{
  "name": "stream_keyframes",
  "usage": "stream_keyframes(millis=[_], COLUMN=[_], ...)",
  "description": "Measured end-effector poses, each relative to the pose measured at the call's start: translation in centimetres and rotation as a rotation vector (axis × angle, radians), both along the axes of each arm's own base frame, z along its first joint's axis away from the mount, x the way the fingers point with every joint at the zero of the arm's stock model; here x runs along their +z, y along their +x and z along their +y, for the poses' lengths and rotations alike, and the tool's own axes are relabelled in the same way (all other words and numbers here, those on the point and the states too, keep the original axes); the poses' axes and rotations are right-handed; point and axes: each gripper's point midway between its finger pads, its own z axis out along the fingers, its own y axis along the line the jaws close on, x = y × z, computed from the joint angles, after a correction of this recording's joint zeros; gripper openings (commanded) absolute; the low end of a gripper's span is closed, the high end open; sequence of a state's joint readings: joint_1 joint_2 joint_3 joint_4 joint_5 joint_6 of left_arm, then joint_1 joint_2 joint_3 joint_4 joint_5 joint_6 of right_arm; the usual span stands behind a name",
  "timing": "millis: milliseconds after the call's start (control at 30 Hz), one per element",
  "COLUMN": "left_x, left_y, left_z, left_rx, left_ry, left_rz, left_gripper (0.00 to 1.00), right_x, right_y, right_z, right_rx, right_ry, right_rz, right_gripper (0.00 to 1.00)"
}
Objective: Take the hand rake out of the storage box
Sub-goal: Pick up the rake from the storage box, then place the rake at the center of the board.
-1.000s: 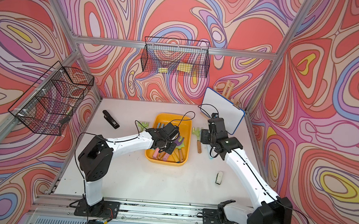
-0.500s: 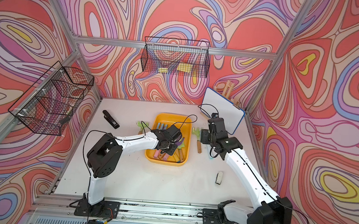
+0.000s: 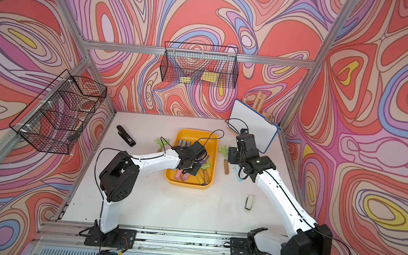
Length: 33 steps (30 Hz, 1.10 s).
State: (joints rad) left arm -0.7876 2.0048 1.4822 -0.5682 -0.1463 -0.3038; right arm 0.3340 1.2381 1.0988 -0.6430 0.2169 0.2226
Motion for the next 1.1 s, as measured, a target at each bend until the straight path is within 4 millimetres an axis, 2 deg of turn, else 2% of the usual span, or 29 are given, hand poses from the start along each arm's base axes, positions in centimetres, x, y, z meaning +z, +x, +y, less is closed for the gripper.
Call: stream_keyframes(millis=[133,300,467,833,1100], left_x=[2.6,7.5,10.1,10.8,8.5], left_y=[0.4,1.6,3.0,6.2,7.5], left_z=[0.9,2.4,5.1,16.6,21.4], left_rx=[0.013,0.043,0.093,0.299,0.382], left_ry=[-0.022,-0.083,-0.108,-0.038,0.023], left_rz=[-0.036,-0.122,-0.169,-0.198,-0.162], left_gripper=[0.14,0.14,0.14,0.13,0.12], right_x=[0.0,0.0,-0.1,-0.7,-1.1], right_y=[0.0,0.0,0.0,0.1,0.1], right_z=[0.0,0.1,0.1,0.6,0.9], right_rx=[0.001,0.002,0.006,0.022,0.033], right_ry=[0.001,0.002,0.005,0.013,0.021], right_rz=[0.000,0.001,0.004,0.025,0.038], right_gripper=[0.68,0.68,0.67,0.66,0.66])
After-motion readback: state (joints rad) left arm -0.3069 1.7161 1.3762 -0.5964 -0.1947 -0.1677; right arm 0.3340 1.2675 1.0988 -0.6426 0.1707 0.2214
